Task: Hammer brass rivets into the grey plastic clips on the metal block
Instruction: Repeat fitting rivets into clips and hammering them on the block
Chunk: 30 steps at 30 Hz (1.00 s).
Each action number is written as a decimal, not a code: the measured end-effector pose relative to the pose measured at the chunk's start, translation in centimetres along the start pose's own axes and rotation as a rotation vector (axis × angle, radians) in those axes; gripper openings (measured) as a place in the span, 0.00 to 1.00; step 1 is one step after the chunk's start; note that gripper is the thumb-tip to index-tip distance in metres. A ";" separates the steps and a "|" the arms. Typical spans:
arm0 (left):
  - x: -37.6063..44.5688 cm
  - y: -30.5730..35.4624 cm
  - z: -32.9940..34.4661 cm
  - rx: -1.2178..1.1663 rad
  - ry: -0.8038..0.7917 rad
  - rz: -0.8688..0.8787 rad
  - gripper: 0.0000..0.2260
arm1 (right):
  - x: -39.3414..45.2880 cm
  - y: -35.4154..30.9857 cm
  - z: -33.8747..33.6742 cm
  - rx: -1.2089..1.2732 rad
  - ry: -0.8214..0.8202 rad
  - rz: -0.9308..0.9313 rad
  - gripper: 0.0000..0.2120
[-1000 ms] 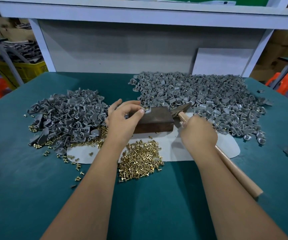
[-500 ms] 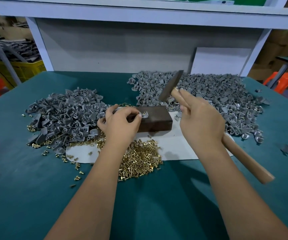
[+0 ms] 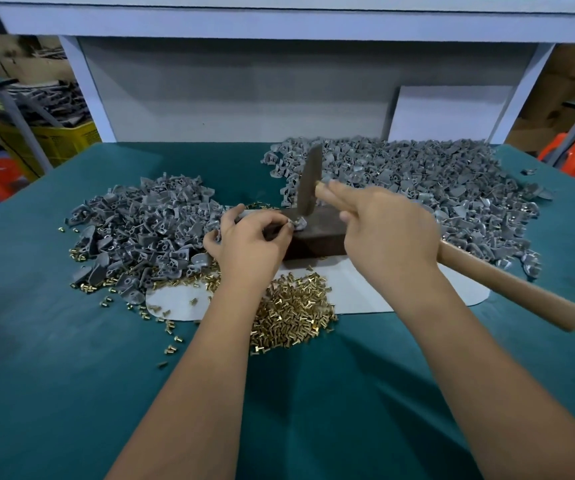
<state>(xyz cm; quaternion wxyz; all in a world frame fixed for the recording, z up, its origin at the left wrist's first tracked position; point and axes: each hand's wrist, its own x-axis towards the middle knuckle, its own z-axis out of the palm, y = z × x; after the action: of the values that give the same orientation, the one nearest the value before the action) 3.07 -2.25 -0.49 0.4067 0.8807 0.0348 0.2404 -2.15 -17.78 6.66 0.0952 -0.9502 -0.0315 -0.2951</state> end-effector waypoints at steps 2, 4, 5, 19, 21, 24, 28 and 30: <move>0.0 -0.1 0.1 -0.019 0.025 0.015 0.06 | 0.1 -0.4 -0.6 0.074 0.161 0.036 0.22; 0.0 -0.2 0.2 -0.002 0.017 0.026 0.06 | 0.1 -0.9 -0.5 0.043 0.193 -0.016 0.23; 0.1 -0.2 0.1 0.020 0.010 0.020 0.04 | 0.2 -1.1 -0.2 -0.010 0.132 -0.064 0.24; 0.2 0.0 0.0 0.074 -0.008 -0.003 0.05 | 0.0 -1.6 0.8 -0.092 0.076 -0.039 0.28; 0.1 0.0 0.0 0.106 -0.017 0.007 0.06 | 0.1 -1.0 1.3 -0.124 0.025 -0.049 0.28; 0.2 0.0 0.0 0.076 0.003 0.004 0.02 | 0.3 -1.2 0.9 -0.133 0.110 -0.020 0.27; 0.1 0.1 -0.1 0.126 -0.025 0.006 0.02 | 0.4 -0.7 1.9 -0.148 -0.026 -0.061 0.27; 0.1 0.1 -0.2 0.105 -0.022 0.001 0.03 | 0.9 -0.2 1.8 -0.088 0.013 -0.021 0.26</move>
<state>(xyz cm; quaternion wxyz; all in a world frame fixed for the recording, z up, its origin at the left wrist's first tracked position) 3.12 -2.17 -0.29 0.3600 0.9035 0.0426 0.2287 -0.47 -17.19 5.74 0.0504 -0.9511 -0.0276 -0.3036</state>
